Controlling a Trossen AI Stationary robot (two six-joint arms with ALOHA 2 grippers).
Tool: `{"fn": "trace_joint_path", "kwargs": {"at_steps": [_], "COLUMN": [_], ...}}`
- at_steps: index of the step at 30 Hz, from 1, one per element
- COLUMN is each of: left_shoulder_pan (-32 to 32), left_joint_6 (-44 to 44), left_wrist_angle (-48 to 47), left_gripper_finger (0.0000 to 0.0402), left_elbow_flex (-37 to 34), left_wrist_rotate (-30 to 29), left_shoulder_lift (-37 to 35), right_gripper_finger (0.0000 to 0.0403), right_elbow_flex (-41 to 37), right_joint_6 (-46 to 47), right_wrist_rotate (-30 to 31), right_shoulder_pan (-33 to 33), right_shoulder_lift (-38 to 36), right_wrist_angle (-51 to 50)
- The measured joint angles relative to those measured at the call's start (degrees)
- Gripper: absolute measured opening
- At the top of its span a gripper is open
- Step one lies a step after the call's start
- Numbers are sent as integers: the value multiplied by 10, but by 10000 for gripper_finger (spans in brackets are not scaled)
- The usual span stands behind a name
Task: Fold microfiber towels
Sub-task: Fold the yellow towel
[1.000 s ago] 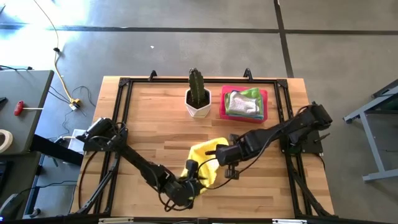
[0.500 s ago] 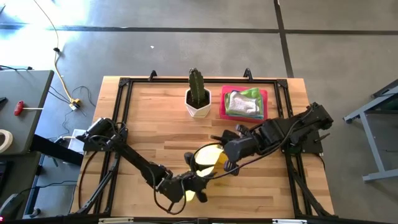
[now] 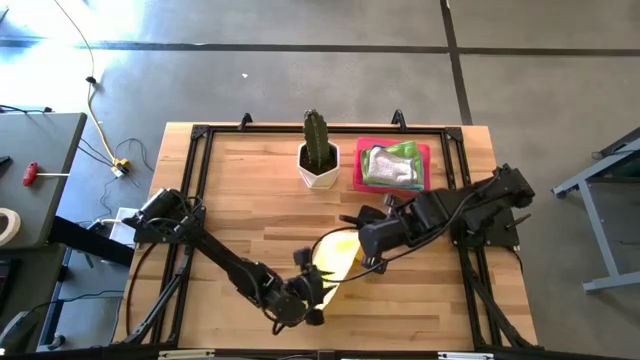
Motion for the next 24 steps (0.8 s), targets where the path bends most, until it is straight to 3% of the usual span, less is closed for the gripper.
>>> {"fn": "trace_joint_path", "kwargs": {"at_steps": [5, 11, 16, 24], "left_shoulder_pan": [0, 2, 14, 36], "left_joint_6": [-112, -165, -170, -142], "left_wrist_angle": [-72, -105, -96, -47], "left_gripper_finger": [150, 186, 209, 218], "left_elbow_flex": [0, -1, 1, 2], "left_wrist_rotate": [131, 140, 113, -13], "left_shoulder_lift": [2, 29, 41, 20], "right_gripper_finger": [0, 0, 0, 0], "right_elbow_flex": [0, 0, 0, 0], "right_joint_6": [-3, -12, -9, -9], "right_wrist_rotate": [27, 40, 50, 50], "right_shoulder_pan": [-17, -48, -77, -111], "right_shoulder_lift": [0, 0, 0, 0], "right_wrist_angle": [-29, -30, -29, -29]}}
